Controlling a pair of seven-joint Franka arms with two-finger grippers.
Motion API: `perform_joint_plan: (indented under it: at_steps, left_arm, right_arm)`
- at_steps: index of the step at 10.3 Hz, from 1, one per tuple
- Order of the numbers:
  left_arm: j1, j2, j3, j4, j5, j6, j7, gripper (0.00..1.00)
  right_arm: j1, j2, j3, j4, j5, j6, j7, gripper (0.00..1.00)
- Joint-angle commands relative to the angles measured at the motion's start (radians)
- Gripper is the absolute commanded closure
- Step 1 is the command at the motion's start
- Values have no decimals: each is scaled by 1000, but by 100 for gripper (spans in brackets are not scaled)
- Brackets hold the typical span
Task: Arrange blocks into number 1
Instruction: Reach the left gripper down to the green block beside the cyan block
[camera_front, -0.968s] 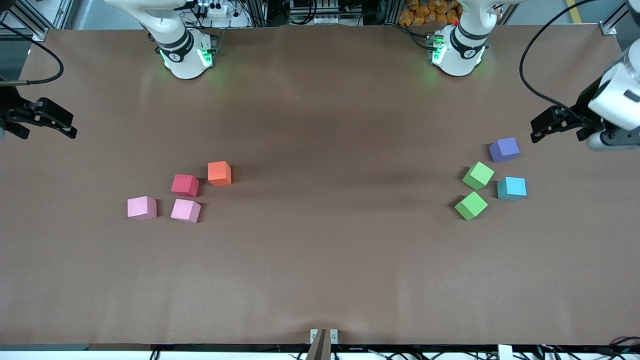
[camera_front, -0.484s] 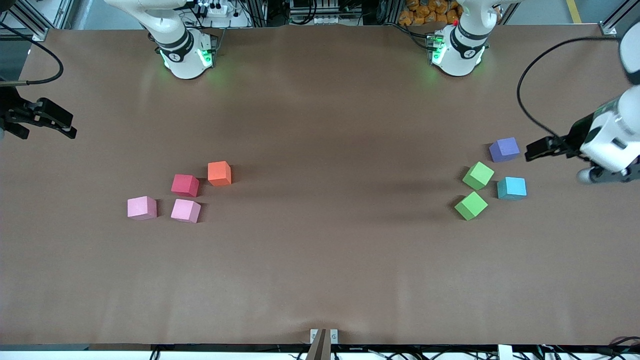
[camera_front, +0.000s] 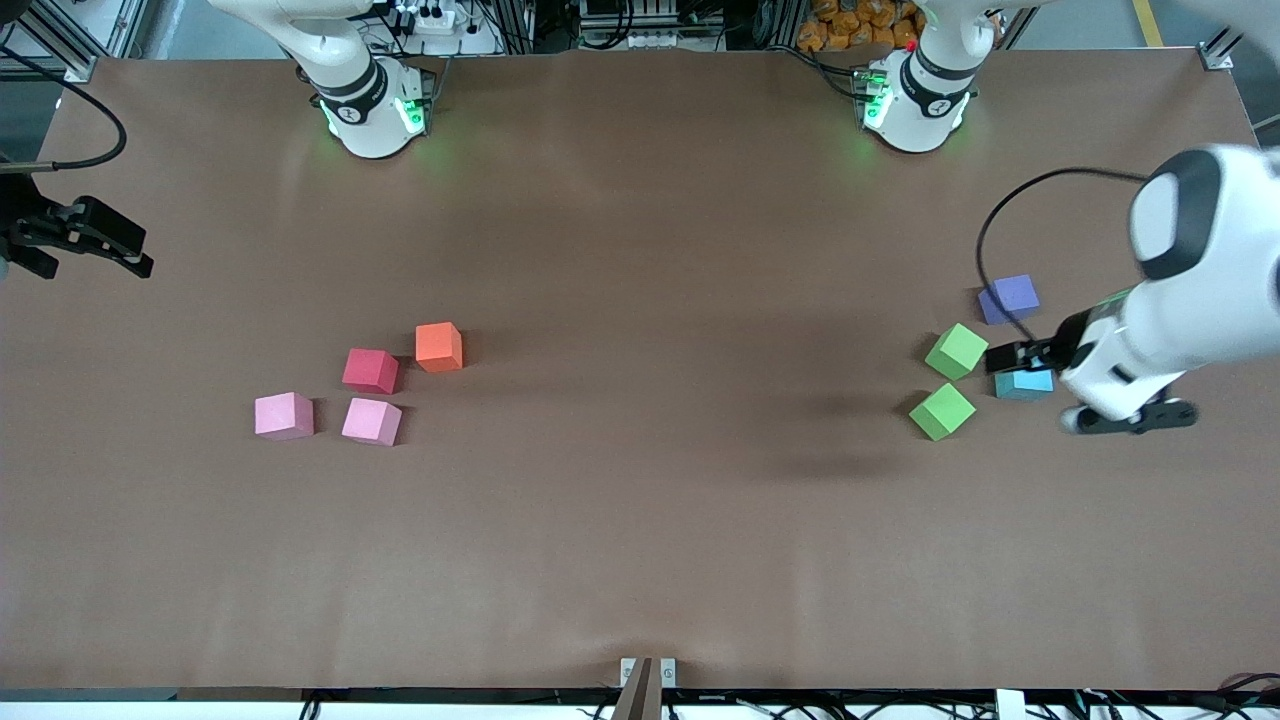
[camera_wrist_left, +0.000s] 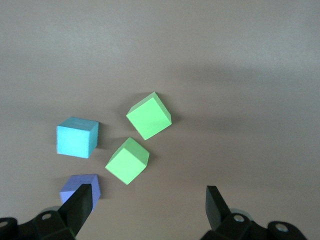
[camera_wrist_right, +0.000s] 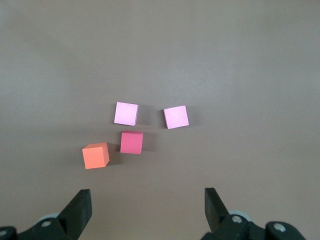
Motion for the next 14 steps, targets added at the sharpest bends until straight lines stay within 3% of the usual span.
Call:
perform_joint_plan:
  at_steps: [1,6,9,14]
  left_arm:
    - [-9,27,1,-49,9,67,-32,0]
    - [-2,65,6,-218,31,348,-109,0]
    - [0,137,7,-224,139,374,-296,0]
    - [38,233,6,-232,143,538,-432,0]
  right_arm:
    - [-6,19,-3,29,-2,-1,4,0]
    - [-25,25,-1,31,-1,16,-4,0]
    - [-25,25,-1,29,-1,17,5,0]
    - [-34,33,-3,29,-5,83,7,0]
